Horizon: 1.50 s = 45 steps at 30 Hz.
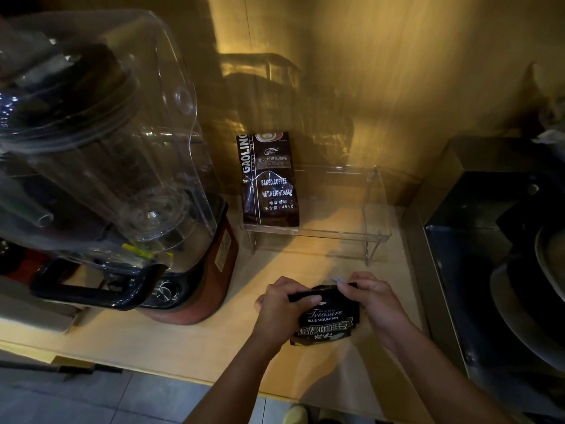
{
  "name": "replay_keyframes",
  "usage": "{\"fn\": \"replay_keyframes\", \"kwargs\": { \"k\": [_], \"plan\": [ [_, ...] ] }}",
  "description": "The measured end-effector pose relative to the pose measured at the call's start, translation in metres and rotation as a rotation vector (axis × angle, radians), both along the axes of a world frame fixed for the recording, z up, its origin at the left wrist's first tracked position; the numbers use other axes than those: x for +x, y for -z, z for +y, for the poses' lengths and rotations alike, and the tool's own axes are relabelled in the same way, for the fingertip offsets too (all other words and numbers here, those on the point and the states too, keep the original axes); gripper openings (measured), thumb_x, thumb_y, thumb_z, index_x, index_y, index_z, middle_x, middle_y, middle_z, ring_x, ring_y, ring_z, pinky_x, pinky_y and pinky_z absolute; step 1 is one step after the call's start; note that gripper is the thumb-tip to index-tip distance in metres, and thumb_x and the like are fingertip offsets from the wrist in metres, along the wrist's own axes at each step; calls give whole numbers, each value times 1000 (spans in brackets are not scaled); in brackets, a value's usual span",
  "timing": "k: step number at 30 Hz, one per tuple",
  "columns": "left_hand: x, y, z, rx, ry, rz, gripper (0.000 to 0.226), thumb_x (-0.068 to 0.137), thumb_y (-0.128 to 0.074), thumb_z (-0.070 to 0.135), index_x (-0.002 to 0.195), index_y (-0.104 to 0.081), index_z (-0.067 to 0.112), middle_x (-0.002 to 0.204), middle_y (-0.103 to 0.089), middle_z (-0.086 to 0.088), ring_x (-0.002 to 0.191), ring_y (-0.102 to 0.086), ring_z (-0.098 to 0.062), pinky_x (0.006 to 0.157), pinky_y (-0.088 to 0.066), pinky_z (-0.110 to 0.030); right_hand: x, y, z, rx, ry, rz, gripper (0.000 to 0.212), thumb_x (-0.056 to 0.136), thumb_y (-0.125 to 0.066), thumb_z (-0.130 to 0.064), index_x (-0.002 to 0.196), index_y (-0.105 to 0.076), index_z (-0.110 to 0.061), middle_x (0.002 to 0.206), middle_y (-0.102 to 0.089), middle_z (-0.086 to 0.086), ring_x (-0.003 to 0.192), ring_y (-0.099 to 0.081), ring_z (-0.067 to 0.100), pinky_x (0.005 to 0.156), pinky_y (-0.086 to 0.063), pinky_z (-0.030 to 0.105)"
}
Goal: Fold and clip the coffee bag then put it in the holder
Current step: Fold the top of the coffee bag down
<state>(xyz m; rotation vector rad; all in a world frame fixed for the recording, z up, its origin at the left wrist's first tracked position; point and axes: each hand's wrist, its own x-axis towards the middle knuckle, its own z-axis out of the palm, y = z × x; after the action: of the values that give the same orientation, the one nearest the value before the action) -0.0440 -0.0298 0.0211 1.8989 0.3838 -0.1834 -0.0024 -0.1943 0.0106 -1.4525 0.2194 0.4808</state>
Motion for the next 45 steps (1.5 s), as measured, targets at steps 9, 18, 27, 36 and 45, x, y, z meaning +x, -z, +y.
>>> {"fn": "replay_keyframes", "kwargs": {
  "k": [9, 18, 27, 36, 45],
  "plan": [
    [-7, 9, -1, -60, -94, 270, 40, 84, -58, 37, 51, -48, 18, 78, -45, -11, 81, -43, -31, 62, -35, -34, -7, -5, 8, -132, 43, 114, 16, 73, -63, 2, 67, -51, -6, 67, -53, 6, 61, -55, 19, 50, -39, 27],
    [-4, 4, 0, 203, 0, 206, 35, 86, -55, 41, 57, -47, 22, 92, -53, -11, 88, -47, -23, 63, -31, -31, -7, -17, 7, -505, -192, -210, 28, 73, -72, -19, 52, -54, -14, 88, -52, 5, 93, -54, 22, 93, -36, 45],
    [-16, -5, 2, 453, 375, -233, 7, 84, -59, 17, 82, -60, 11, 87, -61, -7, 85, -53, -21, 69, -31, -25, -12, -11, 2, -772, -619, -698, 27, 87, -53, -33, 63, -40, -39, 76, -45, -17, 89, -40, 4, 76, -13, 26],
    [-7, -2, 14, 185, 127, -32, 24, 67, -77, 27, 52, -59, 21, 61, -58, 5, 64, -55, -13, 59, -42, -29, -13, -10, 7, -547, -384, -473, 26, 78, -65, -23, 58, -54, -35, 79, -58, -10, 94, -43, 15, 80, -22, 29],
    [-14, 4, 25, -234, -89, 22, 19, 70, -74, 7, 55, -63, 11, 56, -60, -1, 58, -55, -9, 54, -46, -14, -5, -11, 1, -646, -480, -460, 31, 87, -53, -22, 61, -45, -36, 79, -51, -13, 96, -44, 17, 81, -20, 30]
  ]
}}
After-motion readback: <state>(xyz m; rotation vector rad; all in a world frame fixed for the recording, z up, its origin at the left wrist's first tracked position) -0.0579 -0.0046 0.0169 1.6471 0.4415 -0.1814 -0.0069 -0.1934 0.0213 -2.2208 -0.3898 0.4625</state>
